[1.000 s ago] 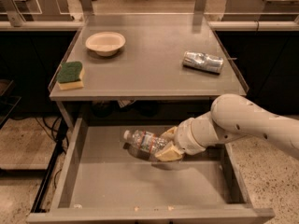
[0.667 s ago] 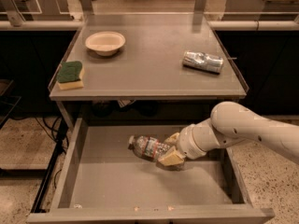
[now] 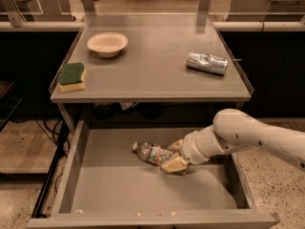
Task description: Place water bottle into top drawer
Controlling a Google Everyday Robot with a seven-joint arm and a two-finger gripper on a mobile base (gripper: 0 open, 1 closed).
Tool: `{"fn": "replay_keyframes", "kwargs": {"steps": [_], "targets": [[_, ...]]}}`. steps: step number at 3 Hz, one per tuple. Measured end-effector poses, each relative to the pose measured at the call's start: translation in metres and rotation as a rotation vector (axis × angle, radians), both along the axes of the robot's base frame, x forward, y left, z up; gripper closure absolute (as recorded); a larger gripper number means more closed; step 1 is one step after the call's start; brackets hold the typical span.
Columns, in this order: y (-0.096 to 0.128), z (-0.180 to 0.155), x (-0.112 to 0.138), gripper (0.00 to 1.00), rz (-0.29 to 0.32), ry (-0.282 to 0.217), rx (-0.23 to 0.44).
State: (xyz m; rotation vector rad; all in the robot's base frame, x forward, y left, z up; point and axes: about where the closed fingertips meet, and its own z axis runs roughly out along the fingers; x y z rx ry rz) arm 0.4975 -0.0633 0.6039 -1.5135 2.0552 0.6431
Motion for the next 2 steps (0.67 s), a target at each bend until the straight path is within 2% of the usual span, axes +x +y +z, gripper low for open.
{"fn": "replay_keyframes", "kwargs": {"steps": [1, 2], "targets": [[0.0, 0.0, 0.0, 0.6, 0.0, 0.0, 0.0], [0.0, 0.0, 0.0, 0.29, 0.0, 0.0, 0.0]]}}
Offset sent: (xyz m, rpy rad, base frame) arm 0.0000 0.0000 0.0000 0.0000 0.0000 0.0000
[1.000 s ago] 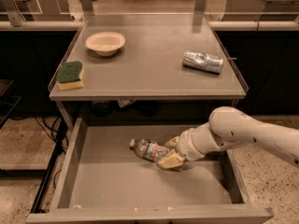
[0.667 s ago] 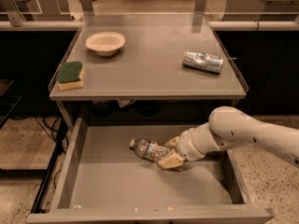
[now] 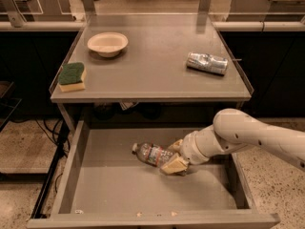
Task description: Place water bottle into top drawer
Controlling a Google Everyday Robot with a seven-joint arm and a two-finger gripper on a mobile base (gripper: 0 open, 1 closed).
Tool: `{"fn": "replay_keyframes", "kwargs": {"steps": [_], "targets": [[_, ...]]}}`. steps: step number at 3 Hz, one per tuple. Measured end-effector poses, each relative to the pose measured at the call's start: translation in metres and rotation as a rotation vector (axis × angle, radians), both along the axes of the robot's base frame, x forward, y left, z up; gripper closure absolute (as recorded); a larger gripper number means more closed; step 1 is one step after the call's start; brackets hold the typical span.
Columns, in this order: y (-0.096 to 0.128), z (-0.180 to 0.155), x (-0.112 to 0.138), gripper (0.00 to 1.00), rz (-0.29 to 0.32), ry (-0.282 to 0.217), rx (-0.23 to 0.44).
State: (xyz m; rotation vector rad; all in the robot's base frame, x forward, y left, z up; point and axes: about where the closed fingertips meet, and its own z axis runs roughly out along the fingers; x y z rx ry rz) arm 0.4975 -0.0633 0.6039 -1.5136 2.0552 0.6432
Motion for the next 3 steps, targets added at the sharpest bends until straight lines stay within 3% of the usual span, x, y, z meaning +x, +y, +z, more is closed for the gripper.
{"fn": "replay_keyframes", "kwargs": {"steps": [1, 3], "targets": [[0.0, 0.0, 0.0, 0.05, 0.0, 0.0, 0.0], [0.0, 0.0, 0.0, 0.0, 0.0, 0.0, 0.0]]}}
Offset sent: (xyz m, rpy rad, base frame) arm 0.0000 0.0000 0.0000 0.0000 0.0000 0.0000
